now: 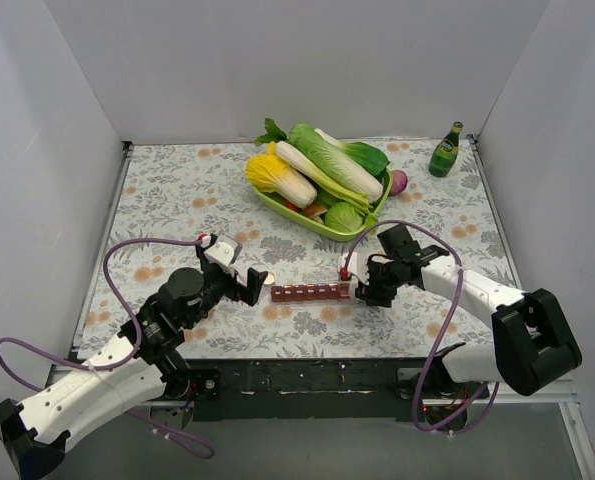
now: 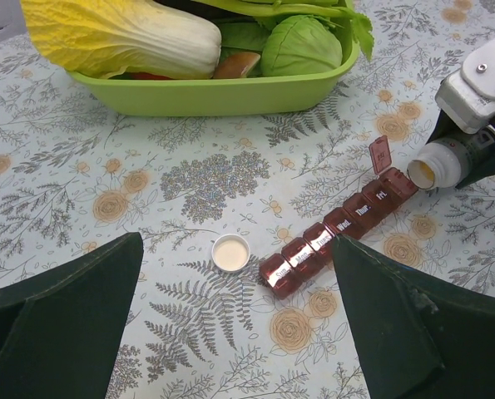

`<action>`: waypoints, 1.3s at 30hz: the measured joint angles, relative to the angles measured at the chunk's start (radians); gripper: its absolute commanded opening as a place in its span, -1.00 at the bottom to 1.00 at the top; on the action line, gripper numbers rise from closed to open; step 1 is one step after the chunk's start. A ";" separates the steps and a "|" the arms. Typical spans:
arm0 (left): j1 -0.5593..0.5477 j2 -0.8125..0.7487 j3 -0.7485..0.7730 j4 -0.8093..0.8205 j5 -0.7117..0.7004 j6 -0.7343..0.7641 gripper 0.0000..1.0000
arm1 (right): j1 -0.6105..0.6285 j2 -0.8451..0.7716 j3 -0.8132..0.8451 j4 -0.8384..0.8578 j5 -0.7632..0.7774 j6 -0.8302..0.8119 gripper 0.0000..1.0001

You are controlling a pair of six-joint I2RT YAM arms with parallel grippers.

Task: Sort the pills into containers

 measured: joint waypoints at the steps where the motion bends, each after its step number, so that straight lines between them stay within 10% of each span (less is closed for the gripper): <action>1: 0.000 0.000 0.000 0.000 0.000 0.000 0.96 | 0.002 0.000 0.003 -0.001 0.006 0.002 -0.97; 39: 0.000 -0.018 -0.002 0.000 0.004 0.006 0.96 | 0.078 0.040 0.101 -0.104 0.139 0.080 -0.97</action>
